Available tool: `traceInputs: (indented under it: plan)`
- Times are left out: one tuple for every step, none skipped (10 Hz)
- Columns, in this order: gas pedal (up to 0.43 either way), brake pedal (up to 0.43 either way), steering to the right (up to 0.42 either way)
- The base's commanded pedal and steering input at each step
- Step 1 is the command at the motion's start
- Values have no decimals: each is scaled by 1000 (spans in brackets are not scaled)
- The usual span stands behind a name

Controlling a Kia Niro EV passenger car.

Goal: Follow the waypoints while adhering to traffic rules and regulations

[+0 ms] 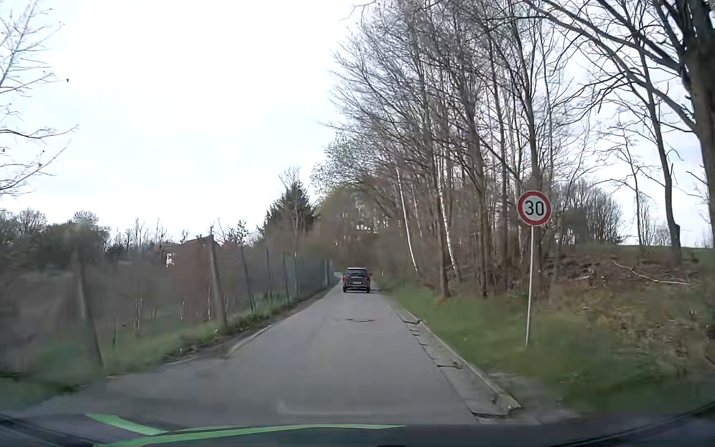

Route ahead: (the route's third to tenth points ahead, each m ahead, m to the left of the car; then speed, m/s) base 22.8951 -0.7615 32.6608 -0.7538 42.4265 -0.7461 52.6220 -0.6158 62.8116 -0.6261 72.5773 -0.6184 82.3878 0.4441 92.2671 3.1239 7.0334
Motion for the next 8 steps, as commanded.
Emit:
traceInputs:
  plan:
    - [480, 0, -13]
    - [480, 0, -12]
    - [480, 0, -12]
    - [480, 0, -10]
    - [480, 0, -1]
    - [480, 0, 0]
    - [469, 0, 0]
    - [461, 0, 1]
